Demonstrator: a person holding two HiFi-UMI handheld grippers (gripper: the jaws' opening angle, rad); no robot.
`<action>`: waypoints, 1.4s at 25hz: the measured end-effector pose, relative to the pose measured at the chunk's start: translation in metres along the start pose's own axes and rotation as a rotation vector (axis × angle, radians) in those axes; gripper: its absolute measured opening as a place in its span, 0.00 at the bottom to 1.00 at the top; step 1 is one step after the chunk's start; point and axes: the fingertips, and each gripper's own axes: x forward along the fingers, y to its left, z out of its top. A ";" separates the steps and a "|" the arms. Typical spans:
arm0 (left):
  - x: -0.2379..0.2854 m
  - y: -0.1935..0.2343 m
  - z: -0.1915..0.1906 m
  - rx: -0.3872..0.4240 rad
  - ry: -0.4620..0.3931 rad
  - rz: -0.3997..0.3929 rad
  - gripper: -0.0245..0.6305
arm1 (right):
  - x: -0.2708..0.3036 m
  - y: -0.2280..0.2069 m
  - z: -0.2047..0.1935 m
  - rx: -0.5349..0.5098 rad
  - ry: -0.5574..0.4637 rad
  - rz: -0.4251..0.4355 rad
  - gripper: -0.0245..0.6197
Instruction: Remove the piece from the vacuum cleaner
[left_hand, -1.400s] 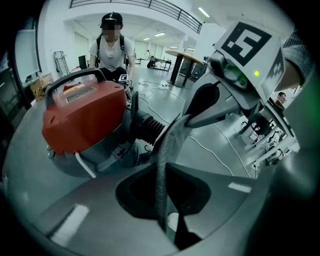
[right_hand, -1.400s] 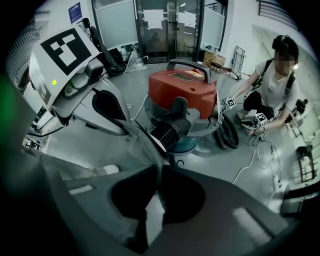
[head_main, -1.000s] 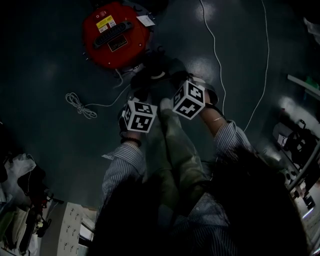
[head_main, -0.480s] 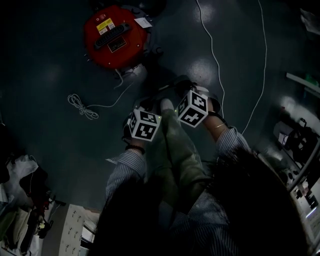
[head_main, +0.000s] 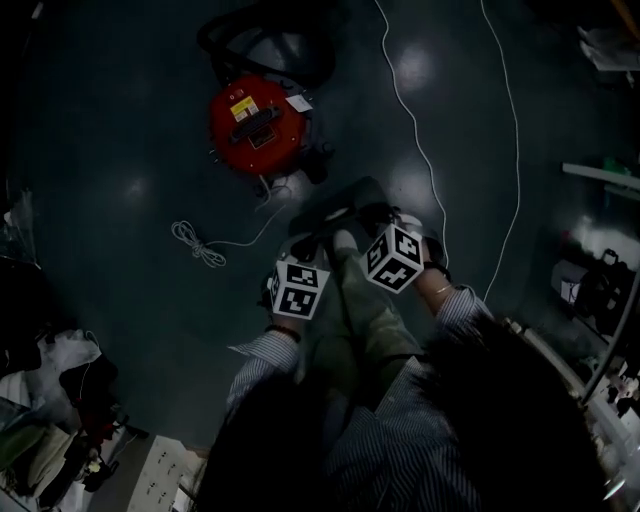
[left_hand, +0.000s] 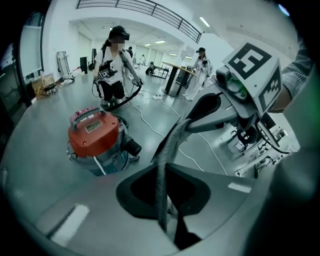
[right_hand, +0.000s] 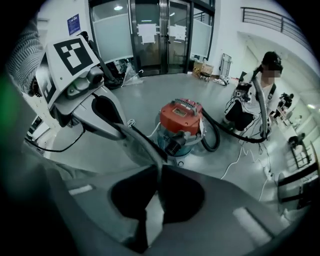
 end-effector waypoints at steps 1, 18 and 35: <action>-0.015 -0.004 0.007 -0.003 -0.006 0.002 0.07 | -0.016 0.001 0.007 0.004 -0.011 -0.007 0.07; -0.203 -0.052 0.081 -0.006 -0.164 0.045 0.07 | -0.208 0.047 0.088 0.080 -0.181 -0.020 0.07; -0.255 -0.076 0.111 -0.011 -0.224 0.021 0.07 | -0.262 0.055 0.102 0.131 -0.299 -0.012 0.07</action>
